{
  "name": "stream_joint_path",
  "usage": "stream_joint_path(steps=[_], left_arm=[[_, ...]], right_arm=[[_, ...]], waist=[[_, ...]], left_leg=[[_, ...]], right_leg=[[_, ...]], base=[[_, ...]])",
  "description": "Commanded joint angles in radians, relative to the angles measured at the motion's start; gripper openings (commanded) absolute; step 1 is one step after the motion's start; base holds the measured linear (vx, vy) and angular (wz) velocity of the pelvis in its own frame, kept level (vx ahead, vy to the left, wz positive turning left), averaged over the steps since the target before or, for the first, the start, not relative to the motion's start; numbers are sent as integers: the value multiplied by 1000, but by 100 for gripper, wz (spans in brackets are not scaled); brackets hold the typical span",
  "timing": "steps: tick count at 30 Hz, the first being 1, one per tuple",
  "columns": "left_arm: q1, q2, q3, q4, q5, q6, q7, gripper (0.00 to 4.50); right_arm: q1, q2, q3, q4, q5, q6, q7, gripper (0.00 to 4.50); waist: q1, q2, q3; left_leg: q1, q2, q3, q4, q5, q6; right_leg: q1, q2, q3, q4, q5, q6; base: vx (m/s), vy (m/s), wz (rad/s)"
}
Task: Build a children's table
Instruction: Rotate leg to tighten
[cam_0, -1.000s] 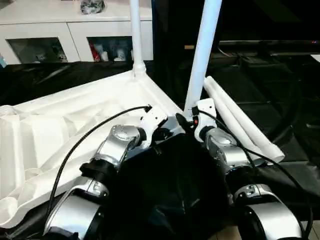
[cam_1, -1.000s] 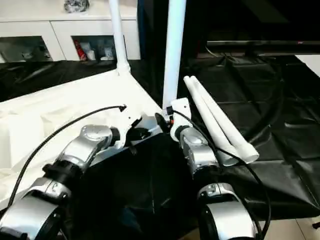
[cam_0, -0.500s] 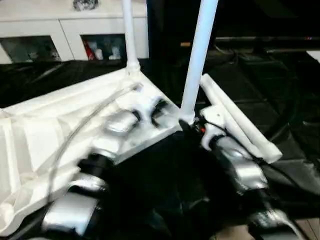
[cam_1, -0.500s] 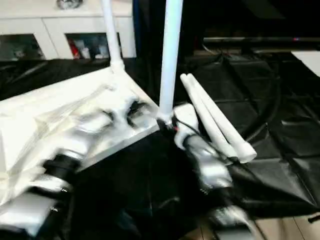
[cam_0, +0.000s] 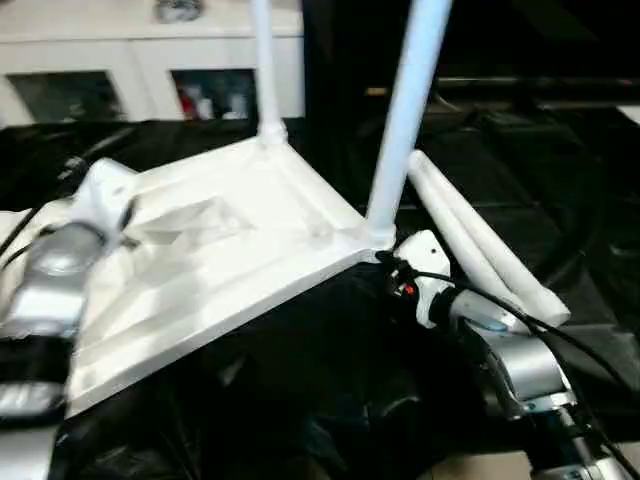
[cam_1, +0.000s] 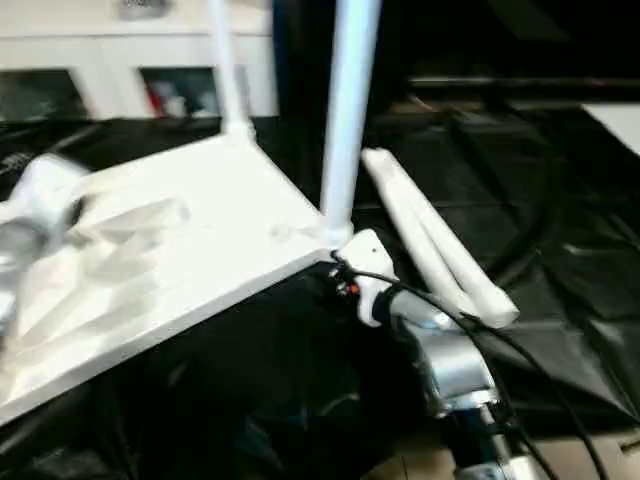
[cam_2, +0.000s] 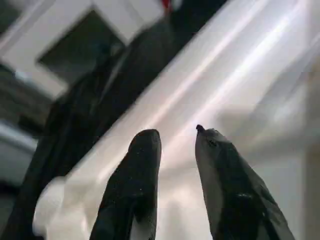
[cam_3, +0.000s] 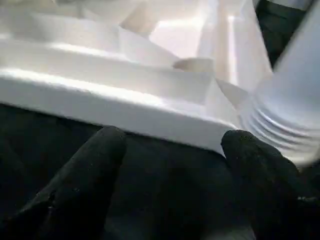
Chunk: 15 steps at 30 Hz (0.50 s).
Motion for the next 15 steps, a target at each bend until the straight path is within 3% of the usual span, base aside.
stream_joint_path(steps=[1, 7, 15], left_arm=[[24, 26, 13, -8, 2, 45, 5, 121], [75, 57, -24, -14, -11, 139, -103, 66], [142, 108, -136, -65, -8, 261, -284, 5]], right_arm=[[-28, 13, -2, 51, -16, 29, -35, 354], [-69, 31, 16, 102, -29, 82, -73, 299], [-162, 95, 31, 257, -53, 27, -115, 234]], waist=[[-4, 14, -61], [-8, 14, -60], [-12, 25, -63]], left_leg=[[12, 17, -4, -76, -255, -3], [10, 14, -7, -79, -257, -13], [14, 15, -7, -78, -263, -26]], right_leg=[[46, -45, 50, -69, -196, -179], [48, -47, 51, -70, -211, -170], [46, -48, 51, -63, -147, -206]], base=[[0, 0, 0], [0, 0, 0], [0, 0, 0]])
